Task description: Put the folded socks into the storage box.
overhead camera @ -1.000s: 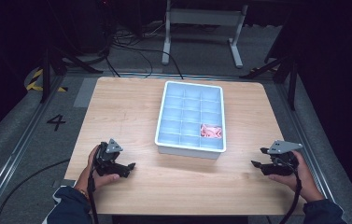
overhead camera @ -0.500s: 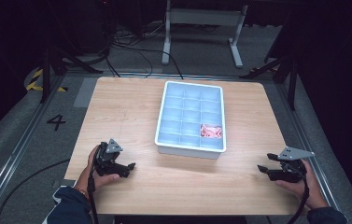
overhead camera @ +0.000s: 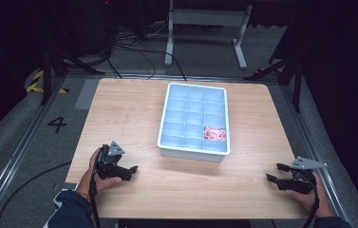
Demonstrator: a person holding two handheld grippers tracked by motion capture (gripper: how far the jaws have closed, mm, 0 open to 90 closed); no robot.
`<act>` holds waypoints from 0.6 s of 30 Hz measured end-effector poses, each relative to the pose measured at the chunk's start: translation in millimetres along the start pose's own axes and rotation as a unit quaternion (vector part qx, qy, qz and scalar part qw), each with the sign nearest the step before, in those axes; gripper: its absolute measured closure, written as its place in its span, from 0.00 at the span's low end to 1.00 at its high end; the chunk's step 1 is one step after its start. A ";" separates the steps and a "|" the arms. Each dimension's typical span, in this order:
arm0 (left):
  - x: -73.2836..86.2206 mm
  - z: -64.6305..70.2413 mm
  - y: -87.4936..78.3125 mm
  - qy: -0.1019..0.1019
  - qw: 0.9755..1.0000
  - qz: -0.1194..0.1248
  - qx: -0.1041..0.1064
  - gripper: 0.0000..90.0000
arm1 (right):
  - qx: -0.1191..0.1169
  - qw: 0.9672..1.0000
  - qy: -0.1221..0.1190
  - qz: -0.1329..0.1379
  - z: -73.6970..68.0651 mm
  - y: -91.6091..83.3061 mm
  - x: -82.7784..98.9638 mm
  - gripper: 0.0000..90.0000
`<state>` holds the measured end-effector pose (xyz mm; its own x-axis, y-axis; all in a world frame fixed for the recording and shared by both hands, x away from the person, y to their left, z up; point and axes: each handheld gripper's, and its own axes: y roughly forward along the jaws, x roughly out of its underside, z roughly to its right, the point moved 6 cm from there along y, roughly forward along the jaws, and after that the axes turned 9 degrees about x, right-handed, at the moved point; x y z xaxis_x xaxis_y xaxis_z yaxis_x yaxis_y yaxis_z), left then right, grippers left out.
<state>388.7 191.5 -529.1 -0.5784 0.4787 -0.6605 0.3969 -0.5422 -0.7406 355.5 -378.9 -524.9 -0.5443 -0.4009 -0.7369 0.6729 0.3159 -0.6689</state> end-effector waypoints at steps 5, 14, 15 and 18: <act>0.0 0.0 0.0 0.000 1.000 0.000 0.000 0.00 | 0.006 1.000 0.006 0.013 1.5 -0.3 2.6 0.34; 0.3 0.2 -0.3 0.001 1.000 -0.001 0.001 0.00 | 0.011 1.000 0.013 0.011 1.5 -0.1 2.4 0.33; 0.3 0.2 -0.3 0.001 1.000 -0.001 0.001 0.00 | 0.011 1.000 0.015 0.012 1.3 -0.1 2.3 0.33; 0.5 0.3 -0.4 0.000 1.000 -0.001 0.001 0.00 | 0.013 1.000 0.015 0.011 1.5 0.1 2.3 0.33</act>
<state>388.1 191.7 -529.1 -0.5791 0.4805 -0.6586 0.3937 -0.5426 -0.7420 355.1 -381.1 -526.5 -0.5438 -0.3691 -0.7537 0.6974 0.3009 -0.6505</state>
